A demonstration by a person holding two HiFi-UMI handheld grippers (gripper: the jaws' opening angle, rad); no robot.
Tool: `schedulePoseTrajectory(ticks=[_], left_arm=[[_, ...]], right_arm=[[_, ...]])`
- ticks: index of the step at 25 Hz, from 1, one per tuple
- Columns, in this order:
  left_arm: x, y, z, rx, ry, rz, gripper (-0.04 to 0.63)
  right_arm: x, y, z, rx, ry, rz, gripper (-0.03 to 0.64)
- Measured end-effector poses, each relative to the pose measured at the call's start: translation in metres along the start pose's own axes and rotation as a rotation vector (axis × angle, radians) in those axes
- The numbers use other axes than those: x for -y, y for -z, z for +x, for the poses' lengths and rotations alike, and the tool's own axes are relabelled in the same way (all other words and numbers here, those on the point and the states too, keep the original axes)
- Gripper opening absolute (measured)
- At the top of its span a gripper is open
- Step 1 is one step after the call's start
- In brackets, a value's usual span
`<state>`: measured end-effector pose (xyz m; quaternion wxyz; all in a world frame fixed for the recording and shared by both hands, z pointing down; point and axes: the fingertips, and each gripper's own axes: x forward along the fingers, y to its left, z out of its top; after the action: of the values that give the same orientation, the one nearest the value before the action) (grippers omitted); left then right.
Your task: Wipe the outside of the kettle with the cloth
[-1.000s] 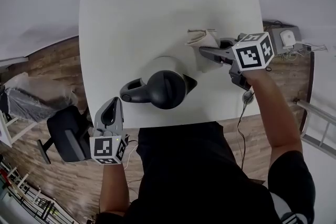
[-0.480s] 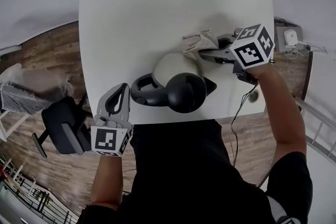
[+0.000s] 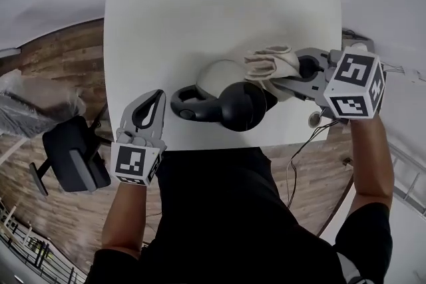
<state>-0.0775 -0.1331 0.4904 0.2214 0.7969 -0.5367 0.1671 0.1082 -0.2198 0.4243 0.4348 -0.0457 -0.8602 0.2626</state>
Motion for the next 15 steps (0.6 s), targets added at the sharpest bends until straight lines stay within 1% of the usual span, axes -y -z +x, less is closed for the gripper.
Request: schedulePoseTrajectory(ticks=[3, 6, 9, 11, 13, 14, 15], left_arm=[[-0.001, -0.003, -0.001, 0.006, -0.012, -0.013, 0.006], [0.000, -0.006, -0.004, 0.008, 0.021, 0.021, 0.006], [-0.003, -0.009, -0.006, 0.018, 0.028, 0.026, 0.006], [-0.006, -0.005, -0.006, 0.026, 0.025, 0.040, 0.006], [-0.009, 0.001, -0.009, 0.032, 0.019, 0.048, 0.006], [-0.011, 0.004, -0.011, 0.031, 0.015, 0.044, 0.006], [-0.012, 0.007, -0.013, 0.027, 0.010, 0.041, 0.006]], right_arm=[[-0.018, -0.009, -0.013, -0.019, -0.002, -0.083, 0.098], [-0.029, -0.014, -0.022, -0.034, -0.005, -0.122, 0.098], [-0.025, -0.030, -0.031, -0.059, 0.035, -0.167, 0.098], [-0.008, -0.045, -0.027, -0.123, 0.087, -0.258, 0.098], [0.014, -0.054, -0.007, -0.241, 0.135, -0.397, 0.098], [0.023, -0.056, 0.008, -0.305, 0.138, -0.464, 0.098], [0.027, -0.056, 0.026, -0.363, 0.119, -0.518, 0.098]])
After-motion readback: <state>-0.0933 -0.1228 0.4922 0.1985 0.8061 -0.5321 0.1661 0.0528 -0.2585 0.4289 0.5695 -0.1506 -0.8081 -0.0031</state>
